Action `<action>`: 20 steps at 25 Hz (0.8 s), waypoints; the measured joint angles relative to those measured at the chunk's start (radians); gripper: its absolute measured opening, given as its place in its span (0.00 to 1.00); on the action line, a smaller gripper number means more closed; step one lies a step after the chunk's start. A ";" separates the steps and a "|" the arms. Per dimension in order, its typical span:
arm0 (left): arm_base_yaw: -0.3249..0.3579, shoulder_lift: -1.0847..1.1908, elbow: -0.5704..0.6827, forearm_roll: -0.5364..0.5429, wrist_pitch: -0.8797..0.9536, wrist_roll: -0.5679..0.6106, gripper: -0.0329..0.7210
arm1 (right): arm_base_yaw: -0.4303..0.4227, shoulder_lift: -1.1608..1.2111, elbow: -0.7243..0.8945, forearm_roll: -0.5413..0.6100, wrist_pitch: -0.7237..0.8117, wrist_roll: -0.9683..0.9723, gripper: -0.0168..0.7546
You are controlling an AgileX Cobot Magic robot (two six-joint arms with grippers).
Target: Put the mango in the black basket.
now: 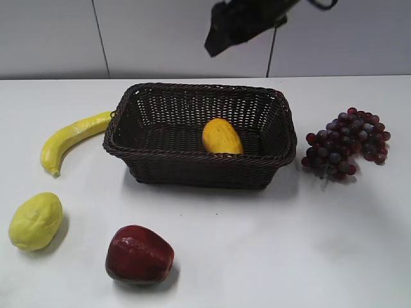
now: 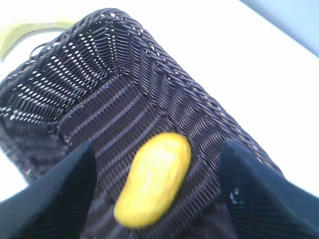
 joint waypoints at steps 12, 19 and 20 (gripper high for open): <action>0.000 0.000 0.000 0.000 0.000 0.000 0.40 | 0.000 -0.190 0.026 -0.311 0.260 0.326 0.77; 0.000 0.000 0.000 0.000 0.000 0.000 0.40 | 0.000 -0.420 0.352 -0.268 0.259 0.350 0.77; 0.000 0.000 0.000 0.000 0.000 0.000 0.40 | 0.000 -0.470 0.421 -0.262 0.259 0.352 0.77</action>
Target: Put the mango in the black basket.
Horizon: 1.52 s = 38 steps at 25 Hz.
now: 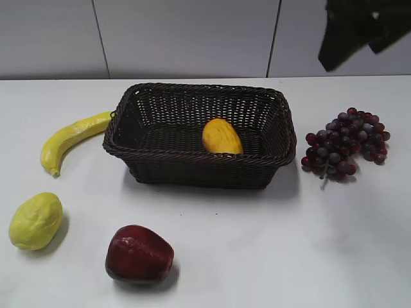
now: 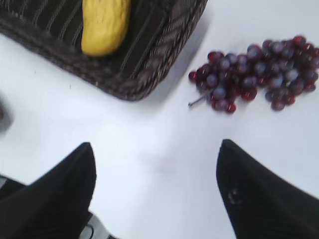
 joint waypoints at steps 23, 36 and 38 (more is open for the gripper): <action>0.000 0.000 0.000 0.000 0.000 0.000 0.40 | 0.000 -1.263 0.896 -0.039 -0.137 0.058 0.77; 0.000 0.000 0.000 0.000 0.000 0.000 0.40 | 0.000 -1.320 0.904 -0.044 -0.156 0.058 0.77; 0.000 0.000 0.000 0.000 0.000 0.000 0.40 | 0.000 -1.322 0.904 -0.045 -0.156 0.058 0.77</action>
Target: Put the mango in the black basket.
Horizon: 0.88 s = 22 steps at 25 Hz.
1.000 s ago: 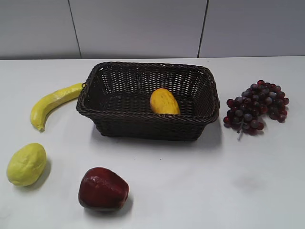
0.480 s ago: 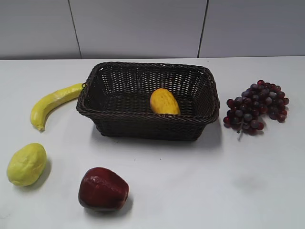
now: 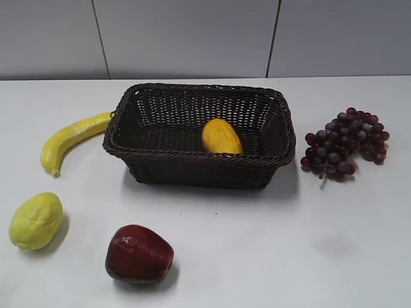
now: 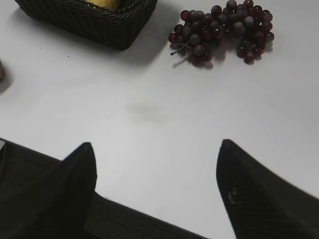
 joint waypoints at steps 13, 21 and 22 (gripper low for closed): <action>0.000 0.000 0.000 0.000 0.000 0.000 0.40 | -0.294 -0.016 0.000 0.000 0.000 0.000 0.77; 0.000 0.000 0.000 0.000 0.000 0.000 0.40 | -0.350 -0.124 0.001 -0.002 -0.002 0.000 0.77; 0.000 0.000 0.000 0.000 0.000 0.000 0.40 | -0.353 -0.125 0.001 -0.004 -0.002 0.000 0.77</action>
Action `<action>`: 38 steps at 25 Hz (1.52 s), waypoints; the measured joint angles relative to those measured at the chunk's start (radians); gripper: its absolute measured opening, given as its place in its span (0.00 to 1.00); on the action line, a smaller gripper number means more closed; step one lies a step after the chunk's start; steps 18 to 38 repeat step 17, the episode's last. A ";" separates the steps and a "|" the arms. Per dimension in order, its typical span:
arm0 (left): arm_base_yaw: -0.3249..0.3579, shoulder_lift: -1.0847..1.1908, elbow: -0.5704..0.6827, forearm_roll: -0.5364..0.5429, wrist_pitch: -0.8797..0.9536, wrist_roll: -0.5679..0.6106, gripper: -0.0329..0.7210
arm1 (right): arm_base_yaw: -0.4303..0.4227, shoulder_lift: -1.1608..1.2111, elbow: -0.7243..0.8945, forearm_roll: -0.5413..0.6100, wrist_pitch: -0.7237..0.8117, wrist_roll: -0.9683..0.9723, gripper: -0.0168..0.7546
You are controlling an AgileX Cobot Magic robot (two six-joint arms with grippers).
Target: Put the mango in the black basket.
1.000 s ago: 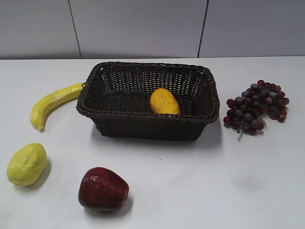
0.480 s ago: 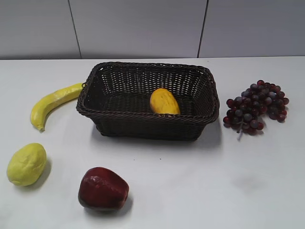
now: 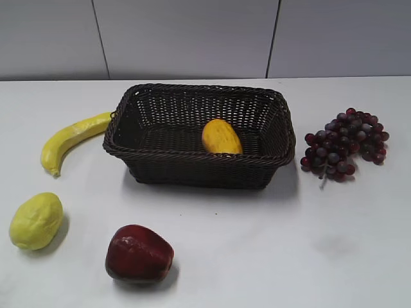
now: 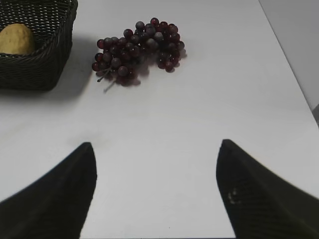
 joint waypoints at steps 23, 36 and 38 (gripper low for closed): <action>0.000 0.000 0.000 0.000 0.000 0.000 0.40 | -0.001 0.000 0.000 -0.002 0.000 0.000 0.77; 0.000 0.000 0.000 0.000 0.000 0.000 0.40 | -0.001 0.000 0.000 -0.002 0.000 0.000 0.77; 0.000 0.000 0.000 0.000 0.000 0.000 0.40 | -0.001 0.000 0.000 -0.002 0.000 0.000 0.77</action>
